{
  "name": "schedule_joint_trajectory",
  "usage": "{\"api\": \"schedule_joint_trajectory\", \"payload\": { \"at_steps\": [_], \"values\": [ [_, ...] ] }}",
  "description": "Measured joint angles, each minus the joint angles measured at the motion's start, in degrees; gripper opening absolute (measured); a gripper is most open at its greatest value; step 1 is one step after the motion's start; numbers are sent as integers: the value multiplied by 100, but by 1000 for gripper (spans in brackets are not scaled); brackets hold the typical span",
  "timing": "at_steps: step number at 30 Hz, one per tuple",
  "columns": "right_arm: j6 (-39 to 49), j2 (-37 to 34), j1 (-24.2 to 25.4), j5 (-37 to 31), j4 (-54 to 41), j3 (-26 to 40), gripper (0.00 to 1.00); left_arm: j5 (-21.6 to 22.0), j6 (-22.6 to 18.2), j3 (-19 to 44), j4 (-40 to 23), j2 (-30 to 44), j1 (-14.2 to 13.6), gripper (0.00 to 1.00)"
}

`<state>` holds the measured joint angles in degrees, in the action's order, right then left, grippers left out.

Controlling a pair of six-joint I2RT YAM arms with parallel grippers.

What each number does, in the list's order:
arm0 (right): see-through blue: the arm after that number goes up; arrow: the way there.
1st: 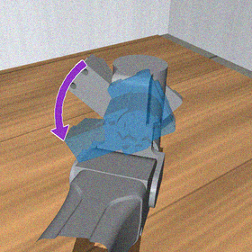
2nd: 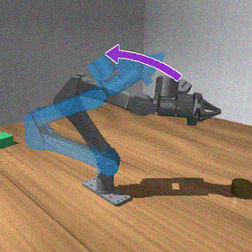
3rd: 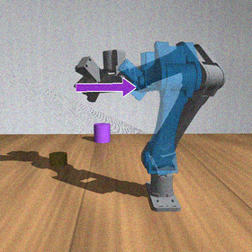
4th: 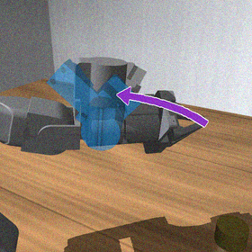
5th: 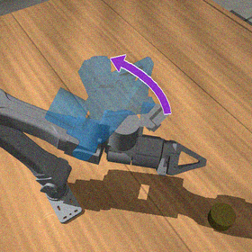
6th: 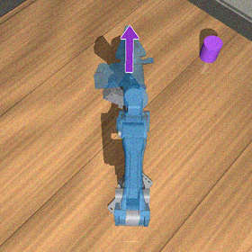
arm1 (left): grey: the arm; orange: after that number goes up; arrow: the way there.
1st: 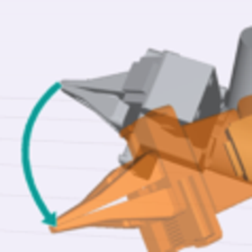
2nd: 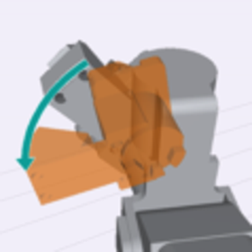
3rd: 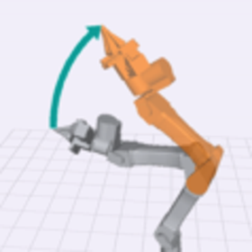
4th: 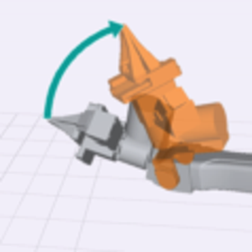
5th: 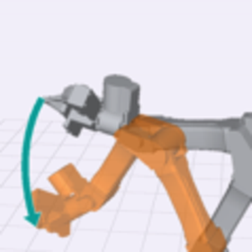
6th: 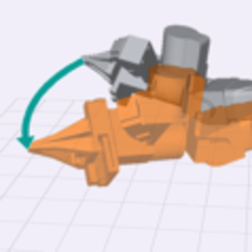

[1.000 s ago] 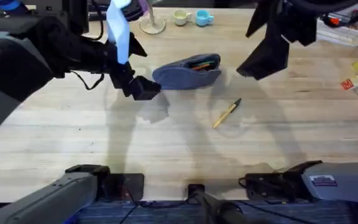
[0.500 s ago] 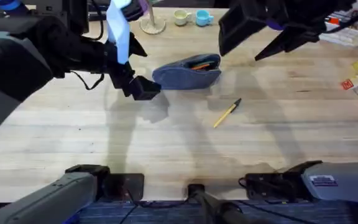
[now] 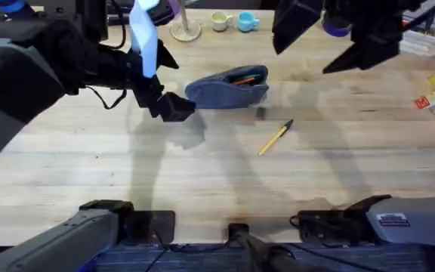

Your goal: Unzip the bag, pick up the pens from the table one at a time and place them inside, then zip the bag closed.

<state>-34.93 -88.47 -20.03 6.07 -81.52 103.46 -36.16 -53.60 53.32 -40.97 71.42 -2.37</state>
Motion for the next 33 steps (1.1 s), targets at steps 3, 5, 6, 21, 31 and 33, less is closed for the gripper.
{"api": "schedule_joint_trajectory", "payload": {
  "at_steps": [3,5,6,21,31,33],
  "values": [
    [-472,0,-141,-426,-13,0,996,0,0,0,0,0,0,992],
    [-808,0,-253,-669,-63,0,996,0,0,0,0,-1,0,993],
    [-978,0,-319,-822,-123,0,995,0,0,0,0,-2,0,993],
    [-1784,92,-1016,-1874,-205,-468,992,0,0,0,-41,0,0,993],
    [-2006,858,-1018,-1590,831,-2413,994,0,0,0,-42,-1,0,994],
    [-2130,980,-1018,-1523,1084,-2803,993,0,0,0,-42,-2,0,993]
  ]
}}
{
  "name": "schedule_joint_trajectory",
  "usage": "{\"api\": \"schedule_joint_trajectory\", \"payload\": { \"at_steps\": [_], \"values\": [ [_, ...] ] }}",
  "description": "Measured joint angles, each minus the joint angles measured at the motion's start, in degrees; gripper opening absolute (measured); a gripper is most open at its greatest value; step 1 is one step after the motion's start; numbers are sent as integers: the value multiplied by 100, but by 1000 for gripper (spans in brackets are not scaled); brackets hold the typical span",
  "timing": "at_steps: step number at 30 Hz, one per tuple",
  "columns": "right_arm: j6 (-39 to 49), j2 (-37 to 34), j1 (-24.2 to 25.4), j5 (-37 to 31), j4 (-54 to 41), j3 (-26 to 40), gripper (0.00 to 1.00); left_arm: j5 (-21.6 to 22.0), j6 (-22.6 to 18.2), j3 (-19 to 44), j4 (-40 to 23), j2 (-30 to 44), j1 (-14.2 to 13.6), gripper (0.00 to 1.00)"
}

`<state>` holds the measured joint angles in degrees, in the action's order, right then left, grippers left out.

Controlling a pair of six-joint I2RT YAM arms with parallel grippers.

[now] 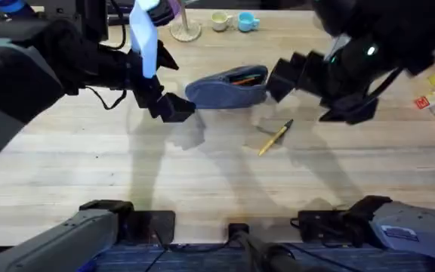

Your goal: Unzip the bag, pick up the pens from the table one at a time and place them inside, then zip the bag closed.

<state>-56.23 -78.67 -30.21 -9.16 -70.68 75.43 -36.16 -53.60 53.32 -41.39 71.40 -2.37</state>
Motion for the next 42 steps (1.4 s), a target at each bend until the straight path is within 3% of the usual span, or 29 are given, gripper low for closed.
{"api": "schedule_joint_trajectory", "payload": {
  "at_steps": [8,21,28,37,40,42],
  "values": [
    [-277,49,-1,342,1203,-1309,995,2,0,0,-2,2,0,993],
    [-815,49,-1,268,2250,-2620,995,0,0,0,0,2,0,993],
    [-922,-126,-1,229,2777,-2825,996,0,0,0,-2,2,0,993],
    [-959,-574,-12,109,2767,-2727,989,0,0,0,-2,2,0,993],
    [-965,-637,-24,47,2694,-2696,843,0,0,0,-1,2,0,994],
    [-970,-639,-27,-8,2669,-2694,655,0,0,0,0,2,0,994]
  ]
}}
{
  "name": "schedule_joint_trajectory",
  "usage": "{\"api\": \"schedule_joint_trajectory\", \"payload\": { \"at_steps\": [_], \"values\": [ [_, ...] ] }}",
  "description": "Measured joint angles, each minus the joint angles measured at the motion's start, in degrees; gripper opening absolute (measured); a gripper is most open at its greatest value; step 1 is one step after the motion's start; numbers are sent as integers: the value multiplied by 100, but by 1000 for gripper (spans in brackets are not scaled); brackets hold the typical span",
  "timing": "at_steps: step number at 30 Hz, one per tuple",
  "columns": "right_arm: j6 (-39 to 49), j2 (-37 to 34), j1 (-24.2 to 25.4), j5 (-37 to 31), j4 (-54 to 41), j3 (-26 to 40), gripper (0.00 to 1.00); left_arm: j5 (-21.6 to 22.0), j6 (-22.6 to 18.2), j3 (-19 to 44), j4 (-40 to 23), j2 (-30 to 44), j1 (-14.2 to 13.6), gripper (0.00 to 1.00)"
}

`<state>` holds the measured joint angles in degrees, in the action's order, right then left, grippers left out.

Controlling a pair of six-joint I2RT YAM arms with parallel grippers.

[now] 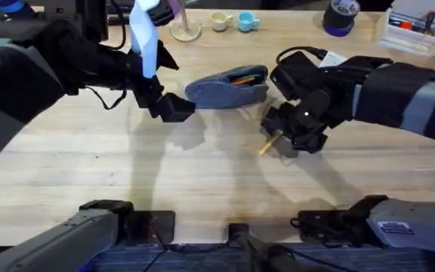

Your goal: Unzip the bag, pick up the pens from the table one at a time and place them inside, then zip the bag closed.

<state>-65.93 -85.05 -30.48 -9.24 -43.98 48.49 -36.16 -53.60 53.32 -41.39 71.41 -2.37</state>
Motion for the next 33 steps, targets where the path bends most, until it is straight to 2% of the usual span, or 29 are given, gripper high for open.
{"api": "schedule_joint_trajectory", "payload": {
  "at_steps": [3,7,8,9,18,22,25,33],
  "values": [
    [-11,0,-13,-43,24,0,470,0,0,0,-2,0,0,993],
    [-17,-9,-52,-105,73,0,135,0,0,0,-4,-1,0,993],
    [-11,-9,-55,-111,72,2,68,0,0,0,-16,0,0,993],
    [-11,-9,-55,-113,72,4,47,0,0,0,-36,-2,0,993],
    [9,-9,-63,-169,46,24,31,2,0,0,-245,-1,0,993],
    [276,-134,-96,-291,-152,200,31,2,0,0,-256,0,0,993],
    [916,-195,-90,-496,-412,502,31,2,0,0,-256,0,0,993],
    [3366,-188,-90,-753,-381,1656,31,2,0,0,-258,0,0,993]
  ]
}}
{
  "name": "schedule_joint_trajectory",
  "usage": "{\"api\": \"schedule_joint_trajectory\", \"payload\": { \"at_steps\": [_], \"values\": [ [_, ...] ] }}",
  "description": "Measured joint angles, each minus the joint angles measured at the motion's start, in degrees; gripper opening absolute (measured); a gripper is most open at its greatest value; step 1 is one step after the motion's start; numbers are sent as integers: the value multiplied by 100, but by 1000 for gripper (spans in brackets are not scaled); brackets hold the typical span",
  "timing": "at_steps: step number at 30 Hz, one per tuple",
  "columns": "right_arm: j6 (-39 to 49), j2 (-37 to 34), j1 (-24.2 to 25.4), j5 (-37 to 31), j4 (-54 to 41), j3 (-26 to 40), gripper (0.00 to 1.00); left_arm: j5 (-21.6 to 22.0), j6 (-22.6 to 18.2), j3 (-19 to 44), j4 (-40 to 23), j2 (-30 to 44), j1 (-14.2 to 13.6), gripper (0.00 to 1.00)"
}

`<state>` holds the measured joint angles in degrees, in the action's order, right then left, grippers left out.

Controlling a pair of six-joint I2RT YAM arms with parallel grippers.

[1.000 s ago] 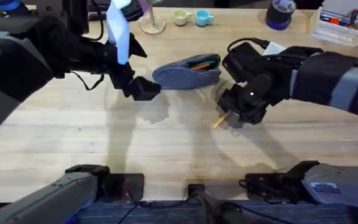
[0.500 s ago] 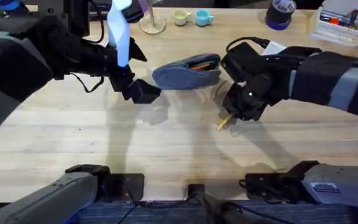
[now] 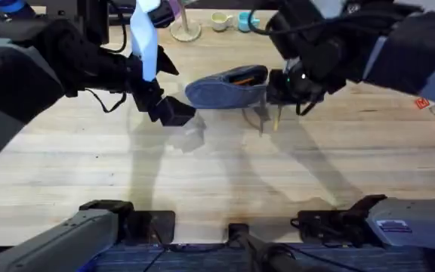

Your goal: Unzip the bag, pick up the pens from the table one at a time and place them inside, then zip the bag closed.

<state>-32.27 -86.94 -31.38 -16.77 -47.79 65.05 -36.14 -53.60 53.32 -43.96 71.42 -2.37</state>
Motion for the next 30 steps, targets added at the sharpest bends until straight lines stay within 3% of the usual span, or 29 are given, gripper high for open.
{"api": "schedule_joint_trajectory", "payload": {
  "at_steps": [6,15,23,30],
  "values": [
    [1736,0,0,-405,306,217,31,0,0,0,2,0,0,993],
    [4585,0,2,-631,1598,222,31,-2,0,0,0,0,0,993],
    [7450,0,4,439,1587,231,31,0,0,0,0,0,0,993],
    [9394,-22,4,859,1595,231,31,0,0,0,0,0,0,993]
  ]
}}
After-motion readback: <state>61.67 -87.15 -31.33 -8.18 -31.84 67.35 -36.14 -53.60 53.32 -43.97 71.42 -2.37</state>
